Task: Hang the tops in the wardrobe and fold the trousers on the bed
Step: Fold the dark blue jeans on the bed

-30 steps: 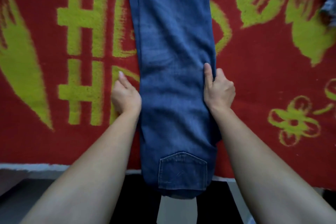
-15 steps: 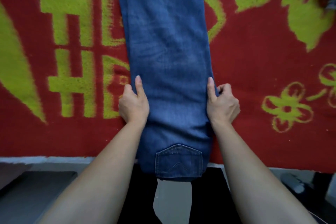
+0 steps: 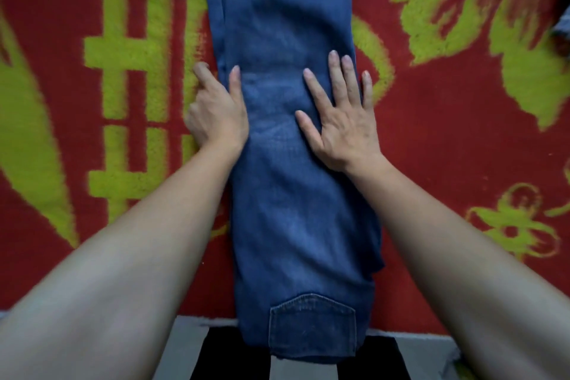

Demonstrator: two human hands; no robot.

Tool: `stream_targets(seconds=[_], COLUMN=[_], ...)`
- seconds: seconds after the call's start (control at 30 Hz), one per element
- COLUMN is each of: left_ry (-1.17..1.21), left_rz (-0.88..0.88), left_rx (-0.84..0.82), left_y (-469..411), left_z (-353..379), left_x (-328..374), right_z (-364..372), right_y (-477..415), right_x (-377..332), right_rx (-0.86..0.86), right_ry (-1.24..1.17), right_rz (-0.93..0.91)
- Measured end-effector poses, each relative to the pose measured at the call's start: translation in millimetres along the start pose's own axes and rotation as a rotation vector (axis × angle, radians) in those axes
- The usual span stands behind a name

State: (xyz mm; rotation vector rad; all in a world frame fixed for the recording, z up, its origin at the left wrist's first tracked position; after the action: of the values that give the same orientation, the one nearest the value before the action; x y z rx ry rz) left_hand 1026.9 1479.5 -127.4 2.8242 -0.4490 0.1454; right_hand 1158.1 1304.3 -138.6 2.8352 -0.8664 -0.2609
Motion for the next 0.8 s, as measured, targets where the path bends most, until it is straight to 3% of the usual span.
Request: stream_targets(seconds=[0.13, 0.27, 0.37, 0.53, 0.7, 0.8], left_ry=[0.019, -0.239, -0.298, -0.219, -0.256, -0.209], left_rz=[0.314, 0.621, 0.660, 0.672, 0.704, 0.741], left_rx=[0.133, -0.066, -0.207, -0.145, -0.028, 0.045], left_y=[-20, -91, -121, -148, -191, -191], left_z=[-23, -11, 5, -12, -17, -14], left_x=[44, 101, 104, 101, 106, 102], right_z=[-28, -24, -20, -71, -141, -139], right_y=[-36, -100, -106, -150, -240, -304], right_x=[0, 1, 6, 8, 9, 11], right_rx=[0.146, -0.014, -0.024, 0.186, 0.414, 0.228], right_ry=[-0.006, 0.084, 0.090, -0.030, -0.401, -0.474], right_rz=[-0.038, -0.117, -0.106, -0.042, 0.062, 0.277])
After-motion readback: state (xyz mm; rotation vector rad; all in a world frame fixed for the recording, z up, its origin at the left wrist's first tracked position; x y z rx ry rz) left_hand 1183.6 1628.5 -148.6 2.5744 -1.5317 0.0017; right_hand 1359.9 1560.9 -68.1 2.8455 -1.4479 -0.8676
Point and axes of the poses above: each hand's wrist, its own y-axis away from the middle knuckle, its own z-axis out of the palm, x = y × z, the point moved 9 cm from there along -y, towards the middle knuckle, and after that the axes turned 7 degrees about -x, right-handed, at the moved point
